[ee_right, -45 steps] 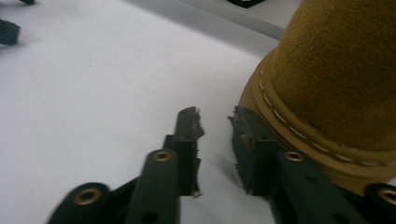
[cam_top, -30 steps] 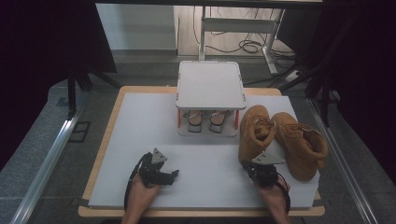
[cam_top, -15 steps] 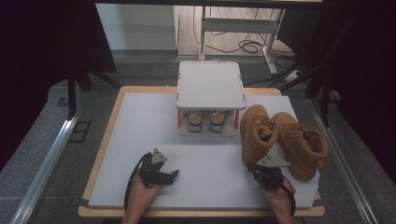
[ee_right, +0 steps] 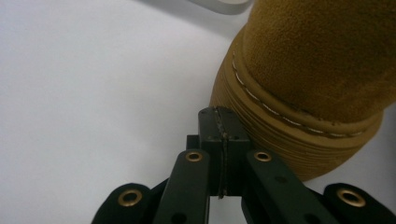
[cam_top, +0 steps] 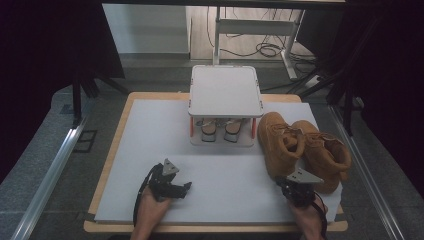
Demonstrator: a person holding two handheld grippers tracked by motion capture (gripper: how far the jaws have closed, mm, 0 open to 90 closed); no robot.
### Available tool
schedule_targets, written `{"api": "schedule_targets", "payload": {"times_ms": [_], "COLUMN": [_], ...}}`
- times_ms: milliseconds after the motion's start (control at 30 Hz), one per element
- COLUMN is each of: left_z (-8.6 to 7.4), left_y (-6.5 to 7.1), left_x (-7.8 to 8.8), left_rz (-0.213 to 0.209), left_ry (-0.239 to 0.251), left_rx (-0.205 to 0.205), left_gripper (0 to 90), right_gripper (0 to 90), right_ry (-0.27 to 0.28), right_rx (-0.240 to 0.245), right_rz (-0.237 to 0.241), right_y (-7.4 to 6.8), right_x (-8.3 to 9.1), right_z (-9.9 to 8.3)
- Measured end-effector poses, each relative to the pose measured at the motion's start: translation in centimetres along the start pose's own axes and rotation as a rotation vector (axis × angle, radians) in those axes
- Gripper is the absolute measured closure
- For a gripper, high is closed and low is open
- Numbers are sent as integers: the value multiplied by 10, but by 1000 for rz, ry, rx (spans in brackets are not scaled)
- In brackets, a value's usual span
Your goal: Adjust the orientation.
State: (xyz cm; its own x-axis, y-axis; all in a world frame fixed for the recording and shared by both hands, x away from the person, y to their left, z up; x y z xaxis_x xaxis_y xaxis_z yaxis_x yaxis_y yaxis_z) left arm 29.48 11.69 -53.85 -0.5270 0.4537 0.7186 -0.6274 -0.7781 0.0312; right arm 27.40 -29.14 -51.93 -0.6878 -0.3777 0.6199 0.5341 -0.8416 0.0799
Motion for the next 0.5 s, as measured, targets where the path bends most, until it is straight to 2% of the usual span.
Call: {"api": "schedule_targets", "payload": {"times_ms": [233,367,400,433,467,500], "left_z": [0,0,0,0,0,0], "left_y": [0,0,0,0,0,0], "left_x": [0,0,0,0,0,0], "left_rz": [0,0,0,0,0,0], "left_ry": [0,0,0,0,0,0], "left_rx": [0,0,0,0,0,0], "left_gripper": [131,131,131,131,131,131], "right_gripper": [900,900,852,852,809,809], "right_ry": [-2,-4,-10,-10,4,4], "right_rx": [-15,-3,10,10,-7,-7], "right_rz": [-20,-25,-30,-30,-15,-15], "right_y": [11,10,8,8,7,7], "right_x": [7,7,7,7,8,8], "right_z": [-7,-7,-6,-6,-6,-6]}}
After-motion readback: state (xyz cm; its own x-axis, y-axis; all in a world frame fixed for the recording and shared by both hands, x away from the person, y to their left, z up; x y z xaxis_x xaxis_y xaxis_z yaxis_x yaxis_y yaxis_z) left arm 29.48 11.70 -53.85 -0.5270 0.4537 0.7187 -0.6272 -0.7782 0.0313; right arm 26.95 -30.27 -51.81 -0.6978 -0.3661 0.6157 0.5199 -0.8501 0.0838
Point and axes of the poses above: each handheld gripper's, and its own axes: x roughly backward along the jaws, z roughly out of its top, y roughly to its right, the point moved 2 cm from there along -x, roughly forward along the jaws
